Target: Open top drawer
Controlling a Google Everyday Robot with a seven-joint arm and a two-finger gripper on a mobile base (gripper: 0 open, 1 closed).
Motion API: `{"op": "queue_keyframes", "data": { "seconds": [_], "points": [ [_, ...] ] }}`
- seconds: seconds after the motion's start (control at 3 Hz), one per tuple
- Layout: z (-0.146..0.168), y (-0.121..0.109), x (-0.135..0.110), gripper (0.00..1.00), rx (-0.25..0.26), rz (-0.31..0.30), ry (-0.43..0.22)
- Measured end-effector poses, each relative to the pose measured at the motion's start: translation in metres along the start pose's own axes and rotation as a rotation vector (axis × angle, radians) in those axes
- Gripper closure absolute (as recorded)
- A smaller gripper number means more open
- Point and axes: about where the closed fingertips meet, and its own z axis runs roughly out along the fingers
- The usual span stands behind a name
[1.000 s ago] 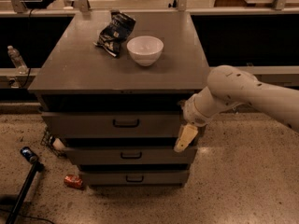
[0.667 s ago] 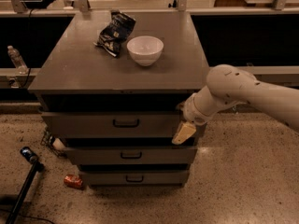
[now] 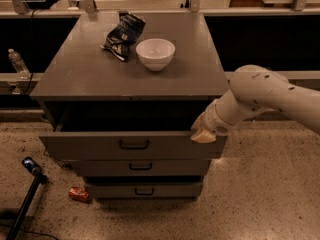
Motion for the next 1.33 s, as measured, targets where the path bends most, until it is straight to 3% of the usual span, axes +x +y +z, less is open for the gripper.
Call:
{"op": "queue_keyframes", "data": {
  "seconds": [0.33, 0.67, 1.0, 1.33],
  "points": [
    [-0.003, 0.004, 0.000, 1.00, -0.003, 0.008, 0.002],
    [-0.020, 0.044, 0.000, 0.85, -0.052, 0.079, 0.011],
    [-0.023, 0.046, -0.002, 0.53, -0.057, 0.082, 0.011],
    [-0.039, 0.061, -0.013, 0.29, -0.084, 0.095, 0.012]
  ]
}}
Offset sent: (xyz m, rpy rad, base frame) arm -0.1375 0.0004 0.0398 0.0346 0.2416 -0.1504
